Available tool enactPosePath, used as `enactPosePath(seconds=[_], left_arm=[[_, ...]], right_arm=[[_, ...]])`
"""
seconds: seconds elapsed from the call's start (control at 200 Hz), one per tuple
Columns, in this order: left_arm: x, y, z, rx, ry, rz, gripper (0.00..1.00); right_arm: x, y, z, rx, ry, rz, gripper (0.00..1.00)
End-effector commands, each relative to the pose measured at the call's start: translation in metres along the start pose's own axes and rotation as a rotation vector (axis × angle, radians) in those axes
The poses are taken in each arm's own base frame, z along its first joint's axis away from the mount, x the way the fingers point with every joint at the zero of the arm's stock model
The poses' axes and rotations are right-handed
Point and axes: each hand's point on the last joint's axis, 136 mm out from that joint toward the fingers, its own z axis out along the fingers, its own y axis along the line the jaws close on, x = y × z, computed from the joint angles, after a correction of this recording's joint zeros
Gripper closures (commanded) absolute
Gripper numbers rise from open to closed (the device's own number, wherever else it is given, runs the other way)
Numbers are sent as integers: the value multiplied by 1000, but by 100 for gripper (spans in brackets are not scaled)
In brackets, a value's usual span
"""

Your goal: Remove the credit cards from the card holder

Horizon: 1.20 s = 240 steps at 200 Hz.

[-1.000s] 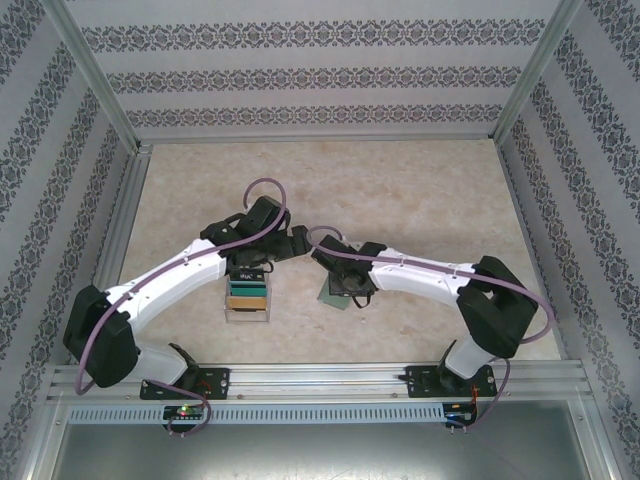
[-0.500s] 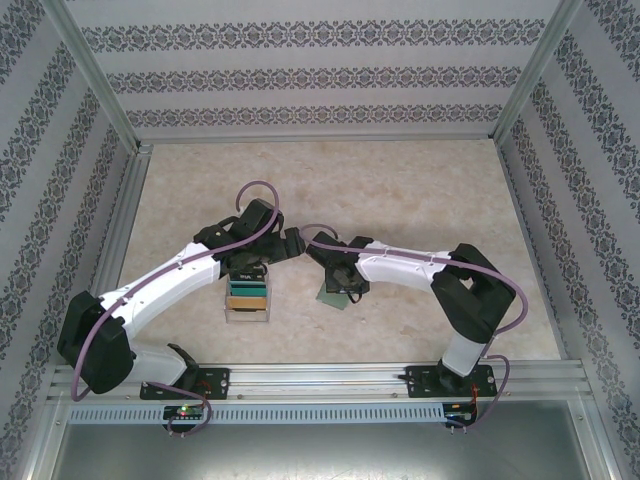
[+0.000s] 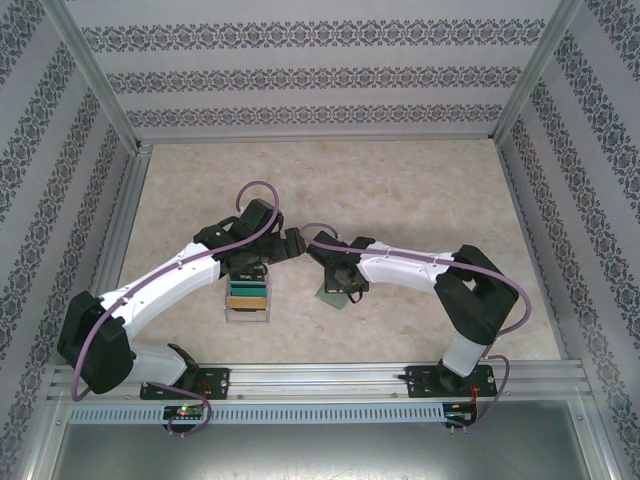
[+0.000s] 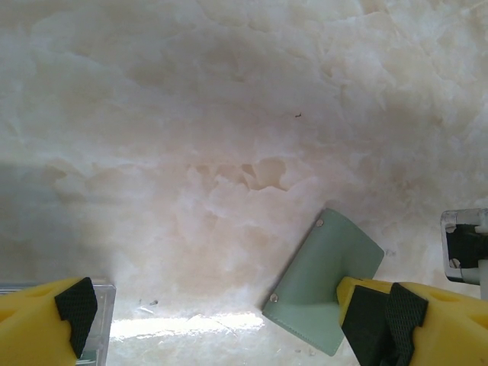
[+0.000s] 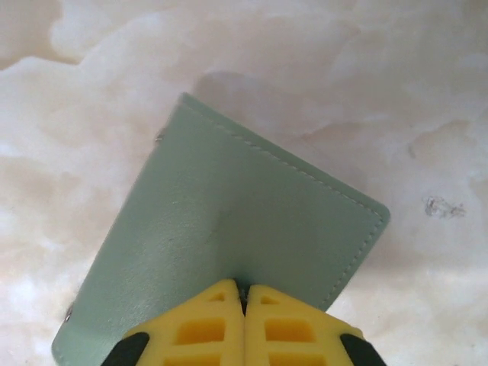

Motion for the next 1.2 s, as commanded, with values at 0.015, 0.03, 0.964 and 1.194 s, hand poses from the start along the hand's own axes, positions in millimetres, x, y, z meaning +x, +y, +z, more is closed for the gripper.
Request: enactPosePath(seconds=[0.015,0.03,0.964,1.194], left_arm=[[5,1,7,16,33,-22,2],[6,1,8,21,39,-23,2],[29,-24,42,152,173,-51,9],[26,-28,42,160,169,-46,8]], right_arm=[[7,-8,-5,1,-4,-28,100],[6,-7,-6,-4,-10,-31,100],[-36,-30,-58,-325,-227,18,100],[-39,-36,-73,-379,-277,31,100]])
